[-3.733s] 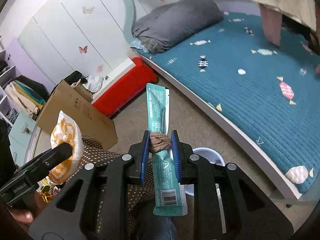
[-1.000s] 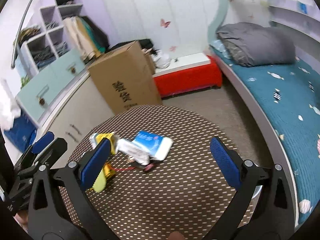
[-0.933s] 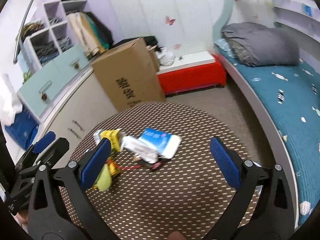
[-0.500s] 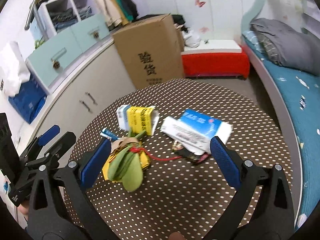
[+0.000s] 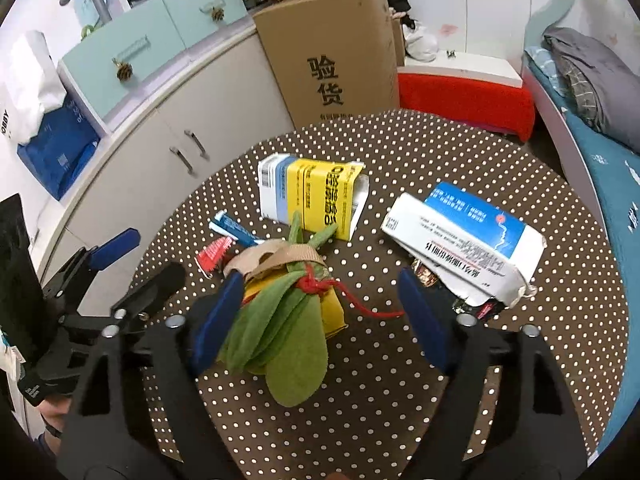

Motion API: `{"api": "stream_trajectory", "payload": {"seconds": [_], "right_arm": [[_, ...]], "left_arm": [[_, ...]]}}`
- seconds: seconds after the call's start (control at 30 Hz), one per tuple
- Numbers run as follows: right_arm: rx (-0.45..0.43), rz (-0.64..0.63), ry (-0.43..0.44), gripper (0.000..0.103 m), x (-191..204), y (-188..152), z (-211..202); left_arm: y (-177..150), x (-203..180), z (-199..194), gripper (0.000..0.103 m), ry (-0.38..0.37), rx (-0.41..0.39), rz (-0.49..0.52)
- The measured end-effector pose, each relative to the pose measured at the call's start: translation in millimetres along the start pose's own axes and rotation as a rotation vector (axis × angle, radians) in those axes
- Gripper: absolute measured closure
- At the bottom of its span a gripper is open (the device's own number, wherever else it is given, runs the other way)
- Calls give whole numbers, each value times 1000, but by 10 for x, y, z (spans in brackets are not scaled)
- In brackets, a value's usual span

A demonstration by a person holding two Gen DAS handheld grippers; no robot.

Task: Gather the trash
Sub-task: 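Grasp the green pouch with the right tool while the left tool grasps the red tube, then carry the pouch and red tube to the trash bin and release both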

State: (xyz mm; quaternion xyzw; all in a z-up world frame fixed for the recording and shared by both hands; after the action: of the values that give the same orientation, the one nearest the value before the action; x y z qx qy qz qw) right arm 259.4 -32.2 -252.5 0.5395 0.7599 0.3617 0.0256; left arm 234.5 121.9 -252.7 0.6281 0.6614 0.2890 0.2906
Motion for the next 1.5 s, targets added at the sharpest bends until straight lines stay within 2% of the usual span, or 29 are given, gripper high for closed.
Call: {"api": "stream_trajectory", "payload": {"seconds": [0.1, 0.17, 0.23, 0.3, 0.47, 0.53, 0.57, 0.63, 0.7, 0.73, 0.8, 0.87, 1.0, 1.23, 1.33, 1.5], "right_arm": [[13, 2, 7, 37, -4, -29, 57], [18, 4, 12, 47, -17, -44, 74], [20, 14, 21, 62, -44, -60, 90], [20, 25, 24, 66, -73, -70, 89], [18, 38, 44, 66, -130, -70, 62], [25, 31, 51, 66, -134, -72, 87], [27, 29, 55, 67, -129, -75, 100], [22, 34, 77, 75, -119, -77, 104], [10, 32, 84, 80, -115, -72, 74], [6, 32, 88, 81, -113, -75, 53], [-5, 31, 88, 82, -126, -77, 6], [-16, 38, 89, 83, -154, -78, -44], [-47, 62, 87, 83, -279, -83, -206], [-114, 99, 78, 83, -506, -74, -510], [-151, 107, 77, 83, -584, -64, -666], [-213, 114, 69, 83, -719, -60, -967]], "left_arm": [[-25, -33, 118, 7, -4, 17, 12], [-21, -32, 193, 7, -24, 27, 2], [-5, -24, 271, 7, -47, 39, -16], [13, -6, 316, 7, -56, 41, -29], [36, -7, 373, 9, -67, 41, -26], [-5, -36, 438, 24, -66, 65, -3], [-48, -44, 499, 35, -77, 95, -4], [-95, -43, 551, 42, -116, 129, -32], [-80, -38, 560, 52, -136, 124, -41], [-75, -48, 559, 55, -139, 121, -36], [-68, -76, 556, 68, -160, 123, -34], [-60, -88, 541, 74, -152, 121, -33], [-75, 0, 488, 75, -146, 117, -71], [55, 118, 229, 75, -117, 57, -111], [157, 86, 79, 75, -111, 24, -106], [405, -142, -196, 75, -144, -42, -82]]}}
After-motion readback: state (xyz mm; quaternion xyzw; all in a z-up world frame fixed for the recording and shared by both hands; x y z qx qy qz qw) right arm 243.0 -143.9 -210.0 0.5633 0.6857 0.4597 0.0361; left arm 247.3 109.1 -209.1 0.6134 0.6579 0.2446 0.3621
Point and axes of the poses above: each gripper's, at about its wrist camera, not at the fingertips, and z roughly the way its jaws point, x to its left, y to its top, the point moved 6 cm from there along z, roughly the way its jaws point, and after that the axes turned 8 degrees about y, right-handed, at the moved point
